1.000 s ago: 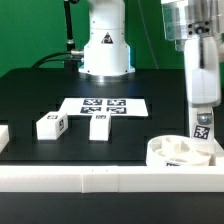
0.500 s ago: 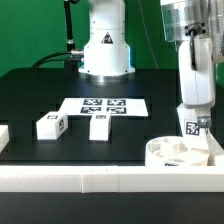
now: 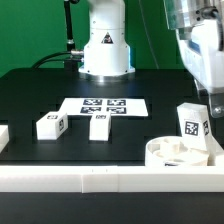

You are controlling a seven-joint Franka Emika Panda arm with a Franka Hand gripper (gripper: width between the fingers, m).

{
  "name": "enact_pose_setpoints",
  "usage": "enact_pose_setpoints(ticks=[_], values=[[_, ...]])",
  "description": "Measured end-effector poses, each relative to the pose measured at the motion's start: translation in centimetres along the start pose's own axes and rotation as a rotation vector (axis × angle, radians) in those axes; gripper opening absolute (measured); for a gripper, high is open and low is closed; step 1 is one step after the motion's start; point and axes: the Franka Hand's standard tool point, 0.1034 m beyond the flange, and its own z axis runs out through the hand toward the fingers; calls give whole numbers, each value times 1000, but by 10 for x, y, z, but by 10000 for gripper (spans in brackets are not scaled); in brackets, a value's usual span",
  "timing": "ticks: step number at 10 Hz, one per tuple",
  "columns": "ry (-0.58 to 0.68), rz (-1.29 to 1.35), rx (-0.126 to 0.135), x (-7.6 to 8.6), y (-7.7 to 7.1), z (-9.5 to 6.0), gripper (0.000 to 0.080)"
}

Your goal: Assemble stool

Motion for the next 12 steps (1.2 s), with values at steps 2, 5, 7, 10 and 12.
enact_pose_setpoints(ticks=[2, 5, 7, 10, 12], values=[[1, -223, -2, 0, 0, 0, 649], [-4, -677, -105, -12, -5, -11, 649], [4, -976, -116, -11, -6, -13, 649], [-13, -1353, -123, -8, -6, -12, 649], [-24, -1650, -123, -3, -5, -7, 649]])
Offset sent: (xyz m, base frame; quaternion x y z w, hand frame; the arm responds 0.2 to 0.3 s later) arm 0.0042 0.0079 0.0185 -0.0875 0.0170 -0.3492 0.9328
